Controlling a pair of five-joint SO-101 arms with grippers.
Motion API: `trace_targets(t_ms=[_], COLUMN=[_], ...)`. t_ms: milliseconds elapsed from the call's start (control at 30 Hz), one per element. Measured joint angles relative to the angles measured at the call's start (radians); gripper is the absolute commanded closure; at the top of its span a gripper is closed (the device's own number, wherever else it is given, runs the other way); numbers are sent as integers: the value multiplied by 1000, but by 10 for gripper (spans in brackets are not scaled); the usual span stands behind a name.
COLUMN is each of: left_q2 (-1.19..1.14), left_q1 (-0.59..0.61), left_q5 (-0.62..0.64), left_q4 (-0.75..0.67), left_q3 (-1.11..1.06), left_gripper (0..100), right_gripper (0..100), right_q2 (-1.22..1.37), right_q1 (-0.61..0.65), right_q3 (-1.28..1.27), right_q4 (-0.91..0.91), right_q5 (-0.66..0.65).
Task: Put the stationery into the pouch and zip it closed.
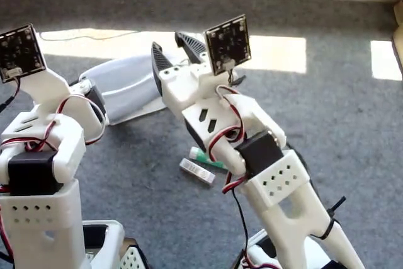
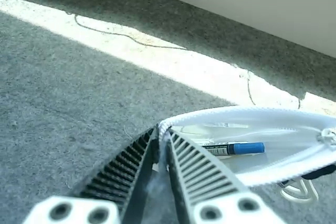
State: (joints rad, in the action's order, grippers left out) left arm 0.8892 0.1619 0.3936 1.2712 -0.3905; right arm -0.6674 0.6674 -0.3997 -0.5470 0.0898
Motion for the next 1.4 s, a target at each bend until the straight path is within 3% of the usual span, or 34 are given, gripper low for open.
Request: trace_targets(t_ms=[400, 667, 933, 1400], left_q2=[0, 0, -11, 161], left_q1=[8, 112, 215, 262], left_q5=[0, 0, 5, 2], left_q4=[0, 0, 11, 12], left_q3=[0, 0, 18, -54], left_gripper=[993, 993, 993, 993], right_gripper=[848, 848, 847, 847], right_q2=[-2, -2, -6, -6], right_q1=[-166, -187, -187, -44], right_q3=[210, 210, -11, -338], right_q4=[-559, -756, -747, -502], right_q5=[0, -35, -201, -255])
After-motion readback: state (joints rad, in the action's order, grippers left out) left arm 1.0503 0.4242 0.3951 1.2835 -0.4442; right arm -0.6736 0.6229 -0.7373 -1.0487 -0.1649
